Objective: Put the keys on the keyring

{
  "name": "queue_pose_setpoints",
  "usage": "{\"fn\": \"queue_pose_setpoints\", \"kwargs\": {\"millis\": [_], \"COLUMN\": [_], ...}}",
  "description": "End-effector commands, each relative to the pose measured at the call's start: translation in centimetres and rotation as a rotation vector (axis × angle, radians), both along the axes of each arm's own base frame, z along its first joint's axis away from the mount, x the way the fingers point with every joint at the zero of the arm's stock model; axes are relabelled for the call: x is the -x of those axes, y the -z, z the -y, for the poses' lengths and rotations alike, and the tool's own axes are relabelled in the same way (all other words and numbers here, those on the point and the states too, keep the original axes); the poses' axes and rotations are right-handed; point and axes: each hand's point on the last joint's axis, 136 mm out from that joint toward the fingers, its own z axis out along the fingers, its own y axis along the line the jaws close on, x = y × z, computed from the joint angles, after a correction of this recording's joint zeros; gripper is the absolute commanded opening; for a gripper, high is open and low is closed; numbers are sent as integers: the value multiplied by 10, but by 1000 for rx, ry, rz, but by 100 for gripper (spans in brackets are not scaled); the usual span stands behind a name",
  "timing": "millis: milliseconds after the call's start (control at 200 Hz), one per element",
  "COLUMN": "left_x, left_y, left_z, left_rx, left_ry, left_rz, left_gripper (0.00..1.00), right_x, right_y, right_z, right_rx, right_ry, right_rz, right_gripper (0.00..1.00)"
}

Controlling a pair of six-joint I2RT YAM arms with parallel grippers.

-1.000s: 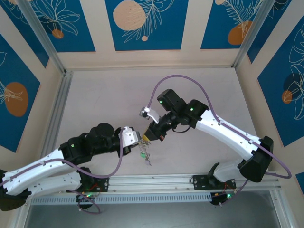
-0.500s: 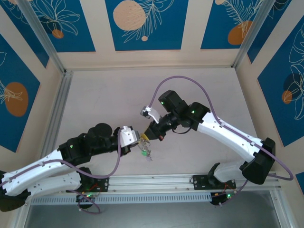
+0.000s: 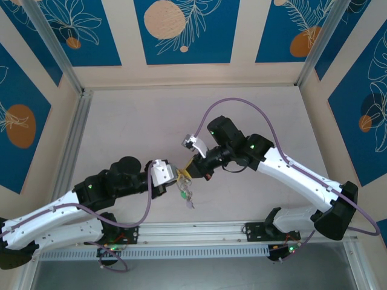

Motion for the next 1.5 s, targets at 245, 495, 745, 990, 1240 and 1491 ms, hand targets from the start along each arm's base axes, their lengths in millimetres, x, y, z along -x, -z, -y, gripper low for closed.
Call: {"fn": "queue_pose_setpoints", "kwargs": {"millis": [245,495,745,990,1240,1491], "left_x": [20,32,40,48,50,48], "left_y": [-34,-54,-60,-68,-68,-67], "left_z": [2,-4,-9,-16,-16,-14], "left_rx": [159,271,307,349,351,352], "left_ry": [102,145,171,195,207,201], "left_rz": [55,87,91,111,106,108], "left_gripper": [0,0,0,0,0,0], "right_x": [-8,1,8,11,10,8], "right_y": [-8,-25,-36,-32,-24,-18], "right_z": [1,0,1,3,-1,-1], "right_rx": [-26,-109,-141,-124,-110,-82], "right_ry": [27,-16,-42,-34,-38,-30], "right_rz": [34,45,69,94,90,90], "right_gripper": [0,0,0,0,0,11]}}
